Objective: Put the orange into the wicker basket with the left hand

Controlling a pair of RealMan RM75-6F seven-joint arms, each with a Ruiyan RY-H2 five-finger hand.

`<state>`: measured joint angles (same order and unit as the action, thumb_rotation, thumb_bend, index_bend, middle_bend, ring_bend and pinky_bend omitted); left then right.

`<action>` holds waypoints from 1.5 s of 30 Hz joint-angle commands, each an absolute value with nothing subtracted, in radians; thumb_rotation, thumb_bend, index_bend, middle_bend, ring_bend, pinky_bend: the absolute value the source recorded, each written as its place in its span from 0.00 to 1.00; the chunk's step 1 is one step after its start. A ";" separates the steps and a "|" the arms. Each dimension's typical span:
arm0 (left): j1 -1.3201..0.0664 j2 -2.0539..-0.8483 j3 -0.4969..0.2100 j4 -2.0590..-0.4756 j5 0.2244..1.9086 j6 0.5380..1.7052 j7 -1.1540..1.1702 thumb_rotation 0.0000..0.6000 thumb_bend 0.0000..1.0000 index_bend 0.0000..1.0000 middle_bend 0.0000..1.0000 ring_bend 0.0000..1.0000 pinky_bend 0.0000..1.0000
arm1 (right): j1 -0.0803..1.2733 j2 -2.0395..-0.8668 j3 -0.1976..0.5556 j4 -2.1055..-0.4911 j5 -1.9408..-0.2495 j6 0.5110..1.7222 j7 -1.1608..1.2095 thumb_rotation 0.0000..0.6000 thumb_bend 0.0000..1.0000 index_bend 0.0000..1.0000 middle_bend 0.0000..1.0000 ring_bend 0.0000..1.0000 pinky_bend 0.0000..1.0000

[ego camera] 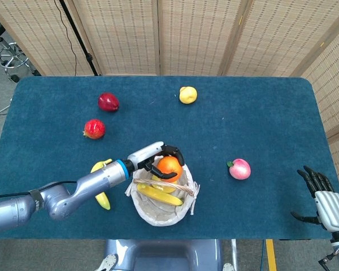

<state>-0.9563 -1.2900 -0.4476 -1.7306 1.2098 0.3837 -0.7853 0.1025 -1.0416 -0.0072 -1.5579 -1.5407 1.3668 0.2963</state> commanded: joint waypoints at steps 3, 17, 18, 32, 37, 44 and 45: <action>-0.909 -1.237 -0.431 -1.783 1.226 0.429 -0.772 1.00 0.49 0.64 0.51 0.47 0.49 | 0.103 -1.041 -0.010 -1.562 -1.546 1.367 0.295 1.00 0.00 0.04 0.00 0.00 0.00; -0.857 -1.202 -0.390 -1.786 1.275 0.445 -0.834 1.00 0.38 0.46 0.32 0.30 0.34 | 0.103 -1.038 -0.014 -1.571 -1.558 1.373 0.296 1.00 0.00 0.04 0.00 0.00 0.00; -0.858 -1.202 -0.386 -1.783 1.292 0.434 -0.848 1.00 0.34 0.37 0.23 0.21 0.25 | 0.103 -1.038 -0.014 -1.572 -1.559 1.374 0.297 1.00 0.00 0.04 0.00 0.00 0.00; -0.899 -1.200 -0.332 -1.687 1.422 0.430 -0.880 1.00 0.21 0.00 0.00 0.00 0.00 | 0.103 -1.034 -0.018 -1.570 -1.569 1.379 0.317 1.00 0.00 0.04 0.00 0.00 0.00; -0.868 -1.155 -0.302 -1.680 1.453 0.523 -0.768 1.00 0.21 0.00 0.00 0.00 0.00 | 0.101 -1.042 -0.011 -1.562 -1.552 1.381 0.271 1.00 0.00 0.04 0.00 0.00 0.00; -0.701 -1.099 -0.233 -1.704 1.377 0.820 -0.335 1.00 0.21 0.00 0.00 0.00 0.00 | 0.095 -1.066 0.004 -1.570 -1.525 1.393 0.175 1.00 0.00 0.04 0.00 0.00 0.00; -0.661 -1.091 -0.218 -1.715 1.355 0.883 -0.255 1.00 0.21 0.00 0.00 0.00 0.00 | 0.097 -1.067 0.003 -1.570 -1.529 1.392 0.173 1.00 0.00 0.04 0.00 0.00 0.00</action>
<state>-0.7886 -1.1317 -0.2729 -1.6906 1.4176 0.6783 -0.5160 0.0962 -1.0654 0.0019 -1.5690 -1.5277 1.3914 0.1745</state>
